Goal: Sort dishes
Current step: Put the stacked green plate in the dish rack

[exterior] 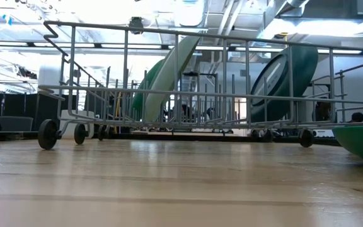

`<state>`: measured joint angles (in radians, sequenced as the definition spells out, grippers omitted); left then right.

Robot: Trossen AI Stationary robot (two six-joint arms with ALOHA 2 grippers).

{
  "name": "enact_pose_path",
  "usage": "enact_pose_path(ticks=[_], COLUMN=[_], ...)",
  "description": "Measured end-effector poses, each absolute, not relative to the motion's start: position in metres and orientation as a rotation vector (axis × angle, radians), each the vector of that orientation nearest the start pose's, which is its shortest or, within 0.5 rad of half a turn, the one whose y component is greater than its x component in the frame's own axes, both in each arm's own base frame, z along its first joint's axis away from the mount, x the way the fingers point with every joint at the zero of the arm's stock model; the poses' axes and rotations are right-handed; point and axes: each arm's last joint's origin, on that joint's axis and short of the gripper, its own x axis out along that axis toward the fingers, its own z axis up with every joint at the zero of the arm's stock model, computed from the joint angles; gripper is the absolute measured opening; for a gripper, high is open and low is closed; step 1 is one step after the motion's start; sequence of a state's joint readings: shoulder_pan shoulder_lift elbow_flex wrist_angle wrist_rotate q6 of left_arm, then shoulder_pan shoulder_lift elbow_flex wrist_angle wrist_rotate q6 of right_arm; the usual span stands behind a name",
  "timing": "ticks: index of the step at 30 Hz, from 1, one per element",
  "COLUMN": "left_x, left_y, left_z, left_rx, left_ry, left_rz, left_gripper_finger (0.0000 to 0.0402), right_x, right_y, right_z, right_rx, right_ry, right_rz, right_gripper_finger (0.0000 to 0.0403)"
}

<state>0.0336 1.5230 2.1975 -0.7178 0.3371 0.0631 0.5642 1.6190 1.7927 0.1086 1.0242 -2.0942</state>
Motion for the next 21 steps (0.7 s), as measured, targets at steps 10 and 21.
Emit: enact_pose_path(ticks=[10,21], left_x=[0.196,0.227], left_y=[-0.03,-0.058], left_z=[0.577,0.535], left_rx=[0.072,0.128], left_ry=[0.033,0.263], left_rz=[-0.203,-0.115], left_gripper_finger=[0.0189,0.0189], right_x=[0.189,0.124], right_y=[0.039,-0.019], right_z=[0.57,0.559], right_rx=[-1.022,-0.902], right_ry=[0.107,0.101], right_rz=[-0.75,-0.575], right_gripper_finger=[0.0003,0.0003])
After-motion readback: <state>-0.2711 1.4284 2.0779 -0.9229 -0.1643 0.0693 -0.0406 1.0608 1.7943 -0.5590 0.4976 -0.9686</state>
